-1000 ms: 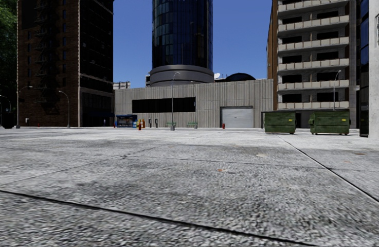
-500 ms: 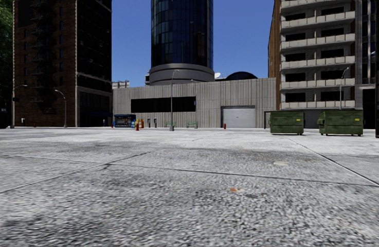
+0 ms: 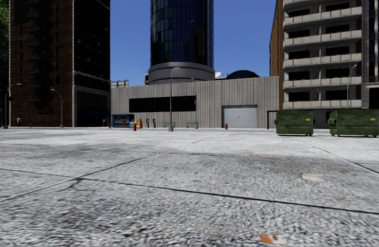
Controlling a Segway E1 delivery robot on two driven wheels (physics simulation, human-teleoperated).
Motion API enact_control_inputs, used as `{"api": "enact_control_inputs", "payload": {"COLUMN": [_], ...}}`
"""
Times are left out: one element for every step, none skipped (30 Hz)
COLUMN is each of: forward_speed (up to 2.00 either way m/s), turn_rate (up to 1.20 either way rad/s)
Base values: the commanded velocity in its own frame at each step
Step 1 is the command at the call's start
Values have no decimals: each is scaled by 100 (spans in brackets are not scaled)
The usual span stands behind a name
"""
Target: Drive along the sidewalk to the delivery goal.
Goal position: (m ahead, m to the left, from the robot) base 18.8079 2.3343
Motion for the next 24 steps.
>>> {"api": "enact_control_inputs", "payload": {"forward_speed": [200,200,200,200,200,200,200,200,200,200,200,200,200,200,200,200,200,200,200,200,200,200,200,200], "turn_rate": [0,0,0,0,0,0,0,0,0,0,0,0,0,0,0,0,0,0,0,0,0,0,0,0]}}
